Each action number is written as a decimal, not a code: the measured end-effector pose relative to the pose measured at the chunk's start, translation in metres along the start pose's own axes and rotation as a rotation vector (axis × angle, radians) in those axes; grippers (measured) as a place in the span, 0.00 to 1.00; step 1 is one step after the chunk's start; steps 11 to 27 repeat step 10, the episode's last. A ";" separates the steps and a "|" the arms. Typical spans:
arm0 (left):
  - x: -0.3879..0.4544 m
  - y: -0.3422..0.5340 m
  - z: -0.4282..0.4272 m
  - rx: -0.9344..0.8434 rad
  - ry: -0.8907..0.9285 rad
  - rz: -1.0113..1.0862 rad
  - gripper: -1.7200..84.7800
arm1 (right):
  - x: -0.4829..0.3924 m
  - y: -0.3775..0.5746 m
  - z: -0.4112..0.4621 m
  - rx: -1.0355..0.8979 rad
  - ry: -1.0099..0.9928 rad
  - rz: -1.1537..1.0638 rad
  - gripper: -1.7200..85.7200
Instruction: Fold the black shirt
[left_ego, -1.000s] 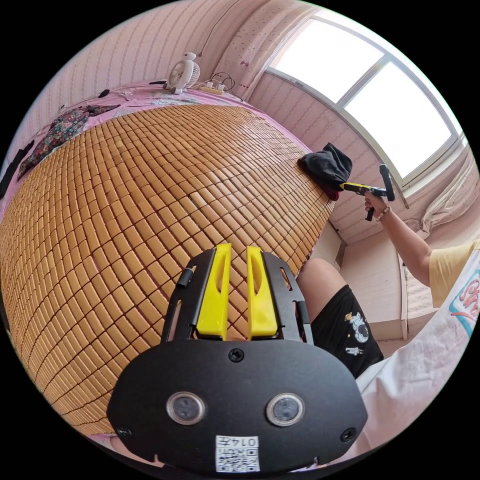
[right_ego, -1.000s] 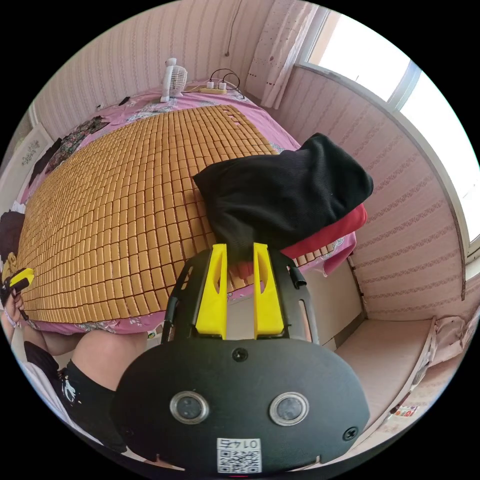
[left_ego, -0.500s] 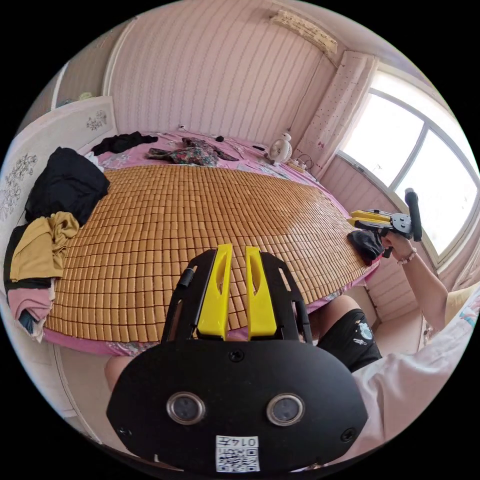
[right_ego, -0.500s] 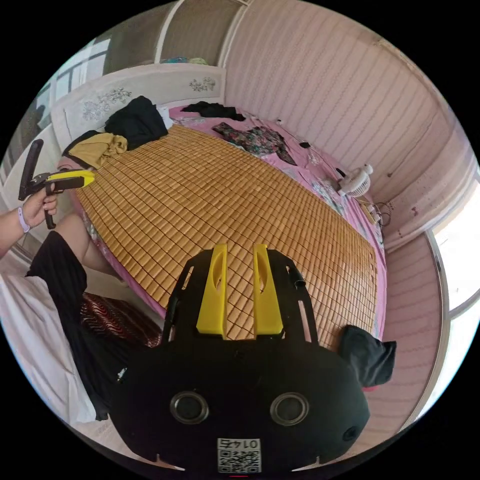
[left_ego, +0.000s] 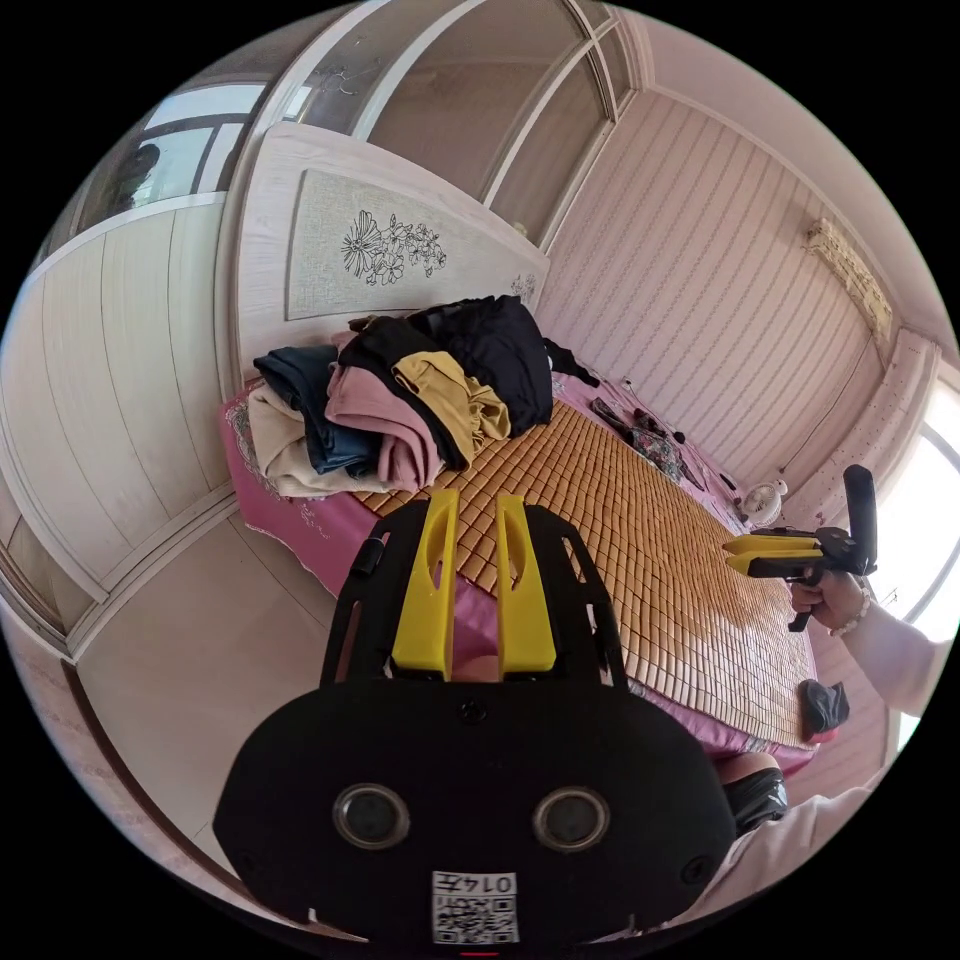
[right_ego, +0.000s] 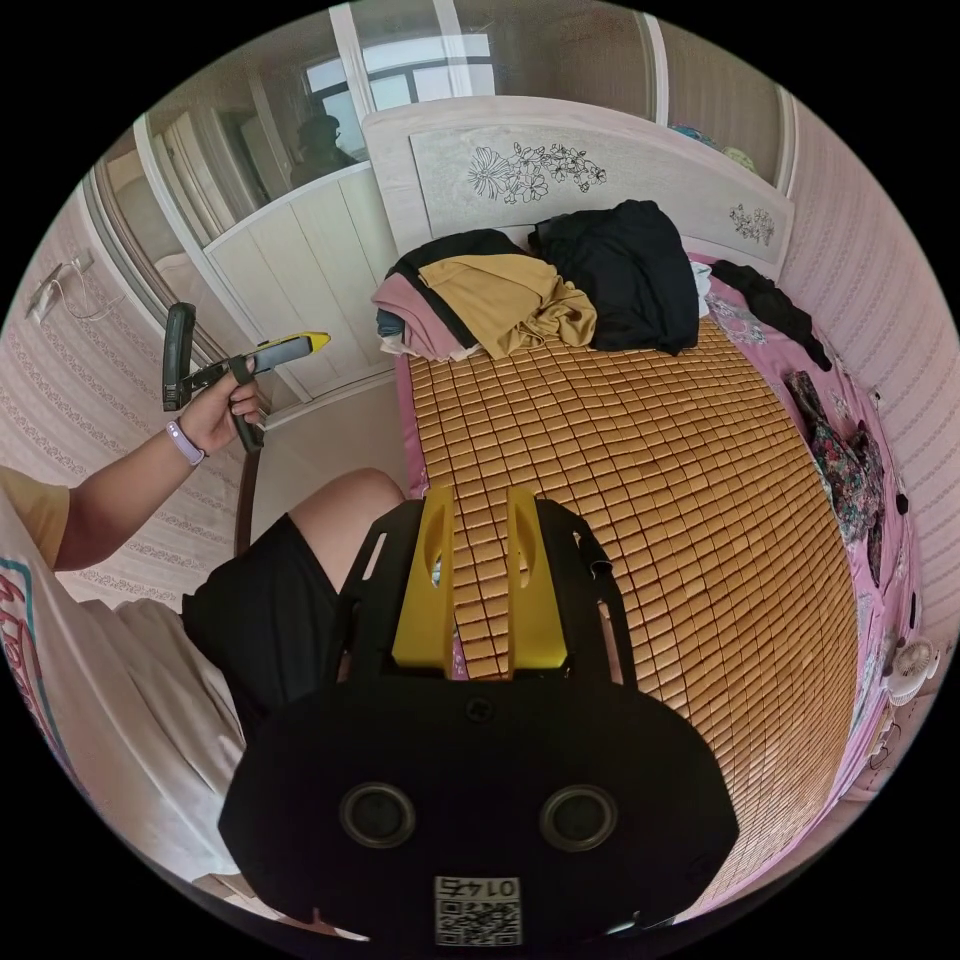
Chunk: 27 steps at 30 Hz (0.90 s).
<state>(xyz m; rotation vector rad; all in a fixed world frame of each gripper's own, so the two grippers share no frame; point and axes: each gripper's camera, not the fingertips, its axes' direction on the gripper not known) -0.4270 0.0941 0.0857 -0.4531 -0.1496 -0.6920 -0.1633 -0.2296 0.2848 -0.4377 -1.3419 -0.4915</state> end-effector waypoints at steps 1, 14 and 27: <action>-0.002 -0.012 0.004 0.008 -0.016 0.031 0.09 | 0.000 -0.010 0.008 -0.007 -0.002 -0.007 0.11; 0.012 -0.119 0.075 -0.020 -0.265 0.309 0.11 | 0.024 -0.125 0.139 -0.055 -0.046 -0.032 0.14; 0.012 -0.119 0.075 -0.020 -0.265 0.309 0.11 | 0.024 -0.125 0.139 -0.055 -0.046 -0.032 0.14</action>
